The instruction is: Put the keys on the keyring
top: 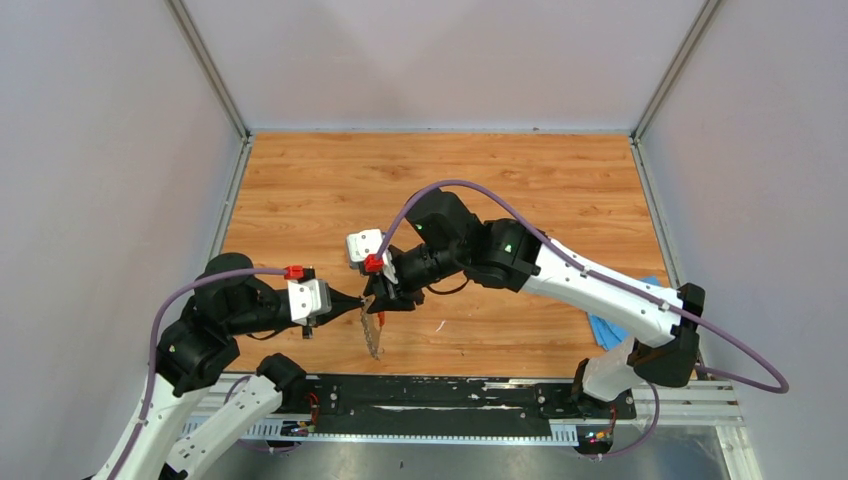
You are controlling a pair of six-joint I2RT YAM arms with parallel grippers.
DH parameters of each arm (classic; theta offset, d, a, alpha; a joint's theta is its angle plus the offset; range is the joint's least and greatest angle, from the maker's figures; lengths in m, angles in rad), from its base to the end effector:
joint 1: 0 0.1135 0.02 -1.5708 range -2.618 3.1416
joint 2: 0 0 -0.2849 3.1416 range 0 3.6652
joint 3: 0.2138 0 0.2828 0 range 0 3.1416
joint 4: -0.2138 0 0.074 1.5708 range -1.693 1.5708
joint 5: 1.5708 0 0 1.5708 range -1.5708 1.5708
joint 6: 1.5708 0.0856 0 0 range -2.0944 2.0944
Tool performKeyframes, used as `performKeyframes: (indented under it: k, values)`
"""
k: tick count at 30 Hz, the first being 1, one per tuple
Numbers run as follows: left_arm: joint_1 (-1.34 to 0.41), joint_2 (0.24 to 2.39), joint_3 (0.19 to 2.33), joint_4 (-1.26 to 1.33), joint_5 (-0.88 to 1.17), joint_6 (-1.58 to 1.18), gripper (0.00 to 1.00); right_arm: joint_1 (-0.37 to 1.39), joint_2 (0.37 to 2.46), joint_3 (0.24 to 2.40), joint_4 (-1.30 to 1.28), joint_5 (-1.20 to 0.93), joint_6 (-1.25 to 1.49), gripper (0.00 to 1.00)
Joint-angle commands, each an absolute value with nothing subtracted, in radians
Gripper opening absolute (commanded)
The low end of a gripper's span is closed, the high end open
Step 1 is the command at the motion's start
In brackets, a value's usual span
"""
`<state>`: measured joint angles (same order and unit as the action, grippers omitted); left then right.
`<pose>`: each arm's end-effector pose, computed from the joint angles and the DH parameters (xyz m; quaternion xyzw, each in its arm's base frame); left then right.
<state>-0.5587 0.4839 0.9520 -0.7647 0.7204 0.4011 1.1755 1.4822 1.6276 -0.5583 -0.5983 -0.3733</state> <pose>0.0715 -0.1113 0.3839 0.5333 0.5705 -0.3263 0.5327 0.1065 0.3804 0.4386 -0.6746 0.4590 0.4312 0.3850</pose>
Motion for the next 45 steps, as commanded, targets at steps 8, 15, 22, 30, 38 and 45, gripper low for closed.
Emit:
performKeyframes:
  k: [8, 15, 22, 30, 38, 45]
  values:
    - [-0.563, 0.48, 0.96, -0.768, 0.712, 0.41, 0.0, 1.164, 1.506, 1.696, -0.609, -0.596, -0.419, 0.29]
    - [-0.563, 0.48, 0.958, -0.769, 0.719, 0.408, 0.0, 1.164, 1.518, 1.683, -0.577, -0.597, -0.408, 0.23]
    - [-0.563, 0.476, 0.967, -0.768, 0.73, 0.405, 0.0, 1.164, 1.529, 1.671, -0.571, -0.562, -0.409, 0.01]
    - [-0.562, 0.462, 0.971, -0.769, 0.726, 0.408, 0.0, 1.163, 1.481, 1.611, -0.489, -0.536, -0.395, 0.0]
    - [-0.563, 0.45, 0.989, -0.768, 0.686, 0.433, 0.43, 1.157, 1.299, 1.243, 0.107, -0.485, -0.094, 0.0]
    - [-0.563, 0.381, 0.986, -0.773, 0.625, 0.495, 0.56, 1.15, 1.189, 0.995, 0.507, -0.447, 0.132, 0.0]
